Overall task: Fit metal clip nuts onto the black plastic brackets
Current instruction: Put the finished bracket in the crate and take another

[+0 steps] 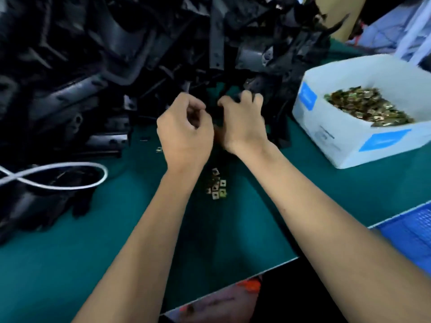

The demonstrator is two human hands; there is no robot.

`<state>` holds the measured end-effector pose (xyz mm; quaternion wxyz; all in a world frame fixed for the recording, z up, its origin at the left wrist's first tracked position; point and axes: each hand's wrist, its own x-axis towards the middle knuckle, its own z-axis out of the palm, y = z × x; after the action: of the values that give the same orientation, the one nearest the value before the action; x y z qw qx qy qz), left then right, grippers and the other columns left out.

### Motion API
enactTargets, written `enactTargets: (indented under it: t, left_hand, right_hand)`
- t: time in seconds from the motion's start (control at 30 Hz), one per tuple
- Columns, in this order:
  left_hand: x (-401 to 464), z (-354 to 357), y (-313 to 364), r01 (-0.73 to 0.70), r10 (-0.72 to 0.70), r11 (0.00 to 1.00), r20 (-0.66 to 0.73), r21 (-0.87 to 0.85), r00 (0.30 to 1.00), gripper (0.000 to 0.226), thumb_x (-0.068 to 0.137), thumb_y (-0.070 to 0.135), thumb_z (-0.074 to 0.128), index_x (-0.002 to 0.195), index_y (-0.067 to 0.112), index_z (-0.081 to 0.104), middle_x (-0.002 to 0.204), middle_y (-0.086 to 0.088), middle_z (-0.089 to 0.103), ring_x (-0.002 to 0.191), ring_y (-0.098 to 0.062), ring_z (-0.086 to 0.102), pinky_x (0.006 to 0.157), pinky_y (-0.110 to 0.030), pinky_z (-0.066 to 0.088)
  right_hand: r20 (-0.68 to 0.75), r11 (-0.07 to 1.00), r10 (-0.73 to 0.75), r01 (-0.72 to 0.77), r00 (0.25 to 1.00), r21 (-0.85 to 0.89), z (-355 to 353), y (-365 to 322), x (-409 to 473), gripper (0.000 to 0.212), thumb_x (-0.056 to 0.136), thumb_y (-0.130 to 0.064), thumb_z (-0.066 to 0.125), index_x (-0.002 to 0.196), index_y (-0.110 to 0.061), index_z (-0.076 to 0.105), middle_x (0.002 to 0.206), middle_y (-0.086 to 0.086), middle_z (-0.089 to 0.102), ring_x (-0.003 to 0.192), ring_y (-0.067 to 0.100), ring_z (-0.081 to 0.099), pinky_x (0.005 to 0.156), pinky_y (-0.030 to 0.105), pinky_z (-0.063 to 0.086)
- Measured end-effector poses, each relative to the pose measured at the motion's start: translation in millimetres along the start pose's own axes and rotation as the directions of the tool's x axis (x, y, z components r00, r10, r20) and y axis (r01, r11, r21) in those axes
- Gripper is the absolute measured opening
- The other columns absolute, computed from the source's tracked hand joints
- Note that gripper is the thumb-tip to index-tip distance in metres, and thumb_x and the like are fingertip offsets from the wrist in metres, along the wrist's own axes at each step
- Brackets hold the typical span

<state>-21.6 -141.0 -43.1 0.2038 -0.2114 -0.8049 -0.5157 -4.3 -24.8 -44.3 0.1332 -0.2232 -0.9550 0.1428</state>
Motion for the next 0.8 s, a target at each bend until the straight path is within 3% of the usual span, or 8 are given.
enactTargets:
  t: [0.1, 0.2, 0.33, 0.4, 0.47, 0.6, 0.7, 0.8]
  left_hand:
    - [0, -23, -34, -0.042, 0.034, 0.991, 0.059, 0.130, 0.998, 0.008, 0.088, 0.016, 0.061, 0.090, 0.020, 0.067, 0.074, 0.008, 0.065, 0.071, -0.010, 0.063, 0.070, -0.030, 0.053]
    - [1, -29, -47, 0.049, -0.050, 0.996, 0.004, 0.068, 0.999, 0.008, 0.088, 0.013, 0.062, 0.089, 0.017, 0.069, 0.075, 0.009, 0.067, 0.073, -0.011, 0.064, 0.072, -0.030, 0.055]
    - [3, -27, -48, 0.121, -0.121, 0.993, -0.042, -0.002, 0.992, 0.009, 0.087, 0.007, 0.065, 0.088, 0.014, 0.070, 0.074, 0.012, 0.066, 0.073, -0.007, 0.064, 0.067, -0.015, 0.049]
    - [4, -26, -49, 0.131, -0.131, 0.991, -0.039, -0.010, 0.991, 0.009, 0.087, 0.005, 0.065, 0.088, 0.013, 0.070, 0.075, 0.012, 0.066, 0.073, -0.006, 0.064, 0.067, -0.010, 0.045]
    - [5, -26, -50, 0.151, -0.152, 0.988, -0.048, -0.011, 0.987, 0.010, 0.088, 0.005, 0.064, 0.088, 0.012, 0.070, 0.075, 0.012, 0.067, 0.073, -0.003, 0.063, 0.068, -0.009, 0.045]
    - [5, -25, -52, 0.185, -0.187, 0.982, -0.047, -0.036, 0.981, 0.010, 0.087, 0.006, 0.065, 0.088, 0.013, 0.071, 0.074, 0.013, 0.067, 0.070, -0.001, 0.063, 0.065, -0.009, 0.045]
    - [3, -23, -52, 0.150, -0.151, 0.988, -0.039, -0.028, 0.988, 0.010, 0.087, 0.007, 0.064, 0.086, 0.015, 0.070, 0.073, 0.015, 0.065, 0.070, -0.001, 0.063, 0.064, -0.008, 0.044]
    - [-4, -17, -44, 0.060, -0.059, 0.998, 0.035, -0.032, 0.998, 0.010, 0.088, 0.010, 0.063, 0.086, 0.018, 0.068, 0.074, 0.015, 0.065, 0.073, -0.005, 0.064, 0.066, -0.011, 0.046]
  right_hand:
    - [-0.063, 0.998, -0.034, 0.037, 0.997, 0.050, 19, -7, 3, 0.043, 0.090, -0.037, 0.076, 0.123, -0.014, 0.059, 0.137, 0.011, 0.036, 0.115, 0.035, 0.052, 0.095, 0.042, 0.053]
    - [-0.118, 0.971, 0.006, 0.022, 0.993, 0.237, 30, -3, 12, 0.028, 0.089, -0.016, 0.073, 0.113, -0.012, 0.060, 0.119, 0.000, 0.050, 0.097, 0.026, 0.060, 0.076, 0.020, 0.049]
    - [-0.172, 0.966, -0.064, 0.104, 0.983, 0.237, 29, -1, 9, 0.016, 0.085, -0.009, 0.071, 0.099, -0.018, 0.072, 0.104, 0.003, 0.065, 0.094, 0.026, 0.064, 0.083, 0.038, 0.055]
    - [-0.255, 0.953, -0.072, 0.142, 0.964, 0.268, 27, -5, 8, 0.004, 0.087, -0.017, 0.071, 0.091, -0.019, 0.072, 0.090, -0.002, 0.065, 0.085, 0.021, 0.062, 0.077, 0.039, 0.054]
    - [-0.324, 0.947, -0.069, 0.164, 0.944, 0.276, 22, -9, 5, 0.007, 0.089, -0.025, 0.070, 0.086, -0.020, 0.070, 0.081, -0.007, 0.061, 0.080, 0.018, 0.059, 0.069, 0.035, 0.050]
    - [-0.468, 0.993, -0.020, 0.072, 0.883, 0.094, 7, -6, -1, 0.014, 0.089, -0.038, 0.064, 0.086, -0.026, 0.070, 0.090, -0.005, 0.064, 0.102, 0.027, 0.054, 0.076, 0.034, 0.038]
    - [-0.408, 0.991, 0.132, -0.132, 0.903, 0.029, 0, 2, 0, 0.018, 0.087, -0.044, 0.066, 0.095, -0.029, 0.072, 0.107, 0.002, 0.062, 0.119, 0.035, 0.046, 0.091, 0.045, 0.035]
    - [-0.341, 0.975, 0.206, -0.223, 0.917, -0.011, 2, 5, -1, 0.030, 0.083, -0.047, 0.071, 0.106, -0.027, 0.069, 0.123, 0.008, 0.052, 0.127, 0.038, 0.039, 0.098, 0.048, 0.031]
